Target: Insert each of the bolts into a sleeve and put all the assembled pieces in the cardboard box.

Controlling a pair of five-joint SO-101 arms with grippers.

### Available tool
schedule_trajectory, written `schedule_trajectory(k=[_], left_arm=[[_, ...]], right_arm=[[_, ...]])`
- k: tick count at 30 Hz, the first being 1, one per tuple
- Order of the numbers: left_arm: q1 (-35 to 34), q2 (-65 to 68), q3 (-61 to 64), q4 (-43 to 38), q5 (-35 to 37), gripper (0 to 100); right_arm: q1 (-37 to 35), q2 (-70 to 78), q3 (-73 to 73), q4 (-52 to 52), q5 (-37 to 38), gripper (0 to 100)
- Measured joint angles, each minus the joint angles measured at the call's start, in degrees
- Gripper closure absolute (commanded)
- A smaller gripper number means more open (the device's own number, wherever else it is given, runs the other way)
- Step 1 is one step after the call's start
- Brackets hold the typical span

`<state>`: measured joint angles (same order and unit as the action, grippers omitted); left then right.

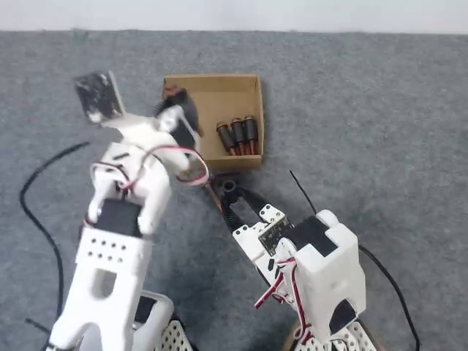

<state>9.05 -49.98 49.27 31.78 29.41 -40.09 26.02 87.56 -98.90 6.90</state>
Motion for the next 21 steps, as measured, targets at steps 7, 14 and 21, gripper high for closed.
schedule_trajectory(k=[7, 14, 21], left_arm=[[8.18, -8.35, 8.88, 0.0, -10.73, 99], [13.01, -15.38, 14.33, 0.0, -11.08, 99], [13.19, -19.34, 23.03, -8.35, -11.08, 99]], right_arm=[[-1.58, 0.0, 0.0, 0.0, 0.0, 99.1], [-1.76, 0.0, 0.0, 0.0, 0.0, 99.1], [-1.76, 0.0, 0.0, 0.0, 0.0, 99.1]])
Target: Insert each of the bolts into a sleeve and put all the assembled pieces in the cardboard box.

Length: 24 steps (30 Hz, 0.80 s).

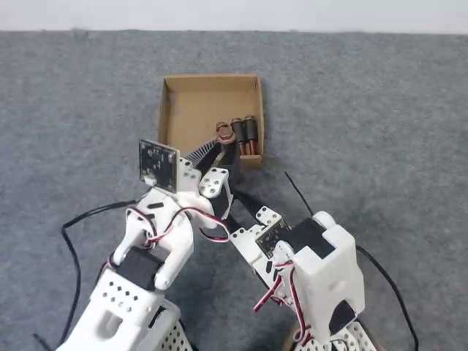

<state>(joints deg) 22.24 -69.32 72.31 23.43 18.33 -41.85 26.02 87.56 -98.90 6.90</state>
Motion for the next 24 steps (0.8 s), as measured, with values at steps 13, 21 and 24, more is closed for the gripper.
schedule_trajectory(k=[13, 21, 24], left_arm=[[0.09, -2.29, 6.24, -2.02, 0.0, 99], [0.09, -2.29, 10.2, -7.74, 0.0, 99], [-1.23, -2.29, 11.78, -12.13, 0.0, 99]], right_arm=[[0.44, 0.0, 0.0, 0.0, 0.0, 99.1], [0.44, 0.0, 0.0, 0.0, 0.0, 99.1], [0.44, 0.0, 0.0, 0.0, 0.0, 99.1]])
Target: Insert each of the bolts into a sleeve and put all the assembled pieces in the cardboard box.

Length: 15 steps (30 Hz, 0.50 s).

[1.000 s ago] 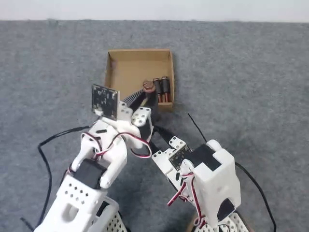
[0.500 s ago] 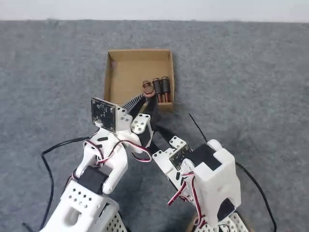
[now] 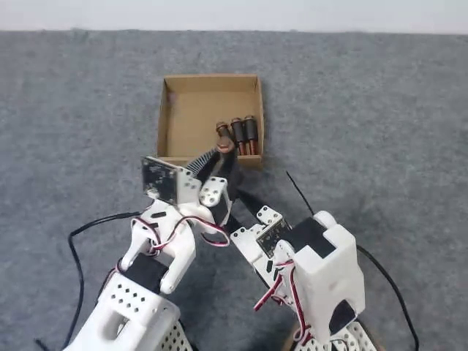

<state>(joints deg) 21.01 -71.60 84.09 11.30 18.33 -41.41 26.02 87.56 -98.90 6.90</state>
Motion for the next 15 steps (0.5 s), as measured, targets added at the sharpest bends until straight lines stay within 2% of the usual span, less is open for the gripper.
schedule_trajectory(k=[15], left_arm=[[-0.97, 0.0, 2.81, -1.41, 0.0, 99]], right_arm=[[2.02, 0.0, 0.0, 0.0, 0.0, 99.1]])
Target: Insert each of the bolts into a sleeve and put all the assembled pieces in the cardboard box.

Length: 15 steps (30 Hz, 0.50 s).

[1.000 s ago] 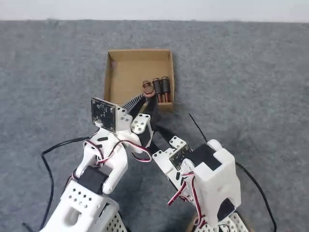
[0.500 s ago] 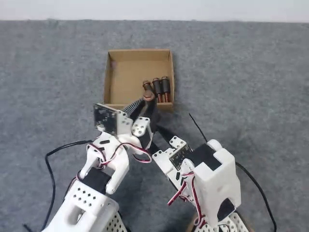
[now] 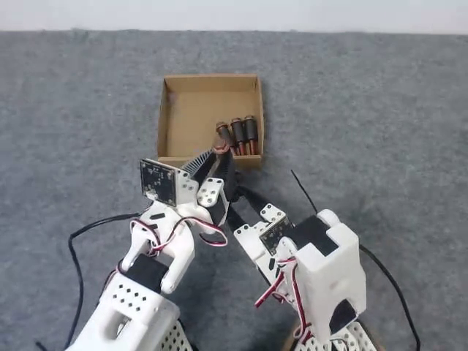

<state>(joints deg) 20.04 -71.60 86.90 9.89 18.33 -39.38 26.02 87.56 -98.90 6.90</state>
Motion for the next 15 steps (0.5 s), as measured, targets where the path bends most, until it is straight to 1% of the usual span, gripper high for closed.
schedule_trajectory(k=[15], left_arm=[[0.0, 0.0, 0.62, 0.0, 0.0, 99]], right_arm=[[0.0, 0.0, 0.0, 0.0, 0.0, 99.1]])
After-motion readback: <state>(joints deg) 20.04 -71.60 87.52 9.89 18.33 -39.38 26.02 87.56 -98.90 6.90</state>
